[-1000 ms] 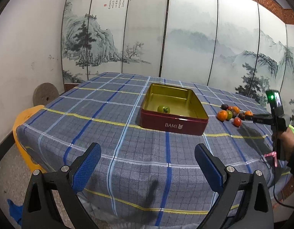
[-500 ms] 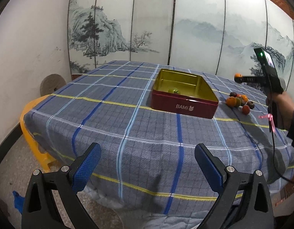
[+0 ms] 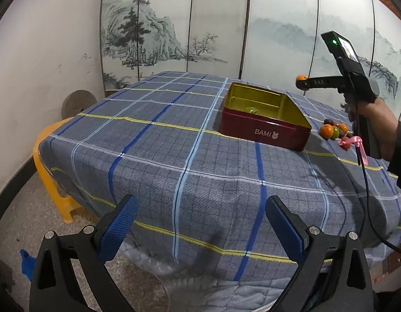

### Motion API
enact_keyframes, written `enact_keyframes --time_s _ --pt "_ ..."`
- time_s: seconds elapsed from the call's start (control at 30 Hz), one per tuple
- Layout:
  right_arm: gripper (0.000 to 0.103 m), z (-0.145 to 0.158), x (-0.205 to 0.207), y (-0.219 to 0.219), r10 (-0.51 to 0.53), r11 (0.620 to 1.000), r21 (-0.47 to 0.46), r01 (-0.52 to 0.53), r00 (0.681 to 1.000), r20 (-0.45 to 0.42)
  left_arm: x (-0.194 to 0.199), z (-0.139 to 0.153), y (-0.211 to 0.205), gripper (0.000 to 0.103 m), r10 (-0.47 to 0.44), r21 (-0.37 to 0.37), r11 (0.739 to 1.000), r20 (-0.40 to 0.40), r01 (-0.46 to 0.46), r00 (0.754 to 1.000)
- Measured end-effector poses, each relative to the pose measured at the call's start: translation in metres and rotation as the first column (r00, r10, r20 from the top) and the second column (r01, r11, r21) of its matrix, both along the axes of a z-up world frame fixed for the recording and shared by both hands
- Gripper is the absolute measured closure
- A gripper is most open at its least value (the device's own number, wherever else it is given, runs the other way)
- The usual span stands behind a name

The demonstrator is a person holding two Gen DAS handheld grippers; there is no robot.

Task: Organize fruits
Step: 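Lift the mandarin orange and carry it over the tin with the right gripper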

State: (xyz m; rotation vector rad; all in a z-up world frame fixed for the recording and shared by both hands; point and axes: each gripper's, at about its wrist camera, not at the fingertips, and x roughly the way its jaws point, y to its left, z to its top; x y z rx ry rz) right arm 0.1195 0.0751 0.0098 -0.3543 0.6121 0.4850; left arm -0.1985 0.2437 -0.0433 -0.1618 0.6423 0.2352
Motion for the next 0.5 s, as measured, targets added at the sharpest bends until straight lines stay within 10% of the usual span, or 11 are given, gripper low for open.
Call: enact_keyframes --time_s 0.5 --pt "0.072 -0.02 0.027 0.06 0.075 0.997 -0.024 -0.077 0.994 -0.076 0.01 -0.012 0.012 0.005 0.021 0.007 1.0 -0.049 -0.021 0.999"
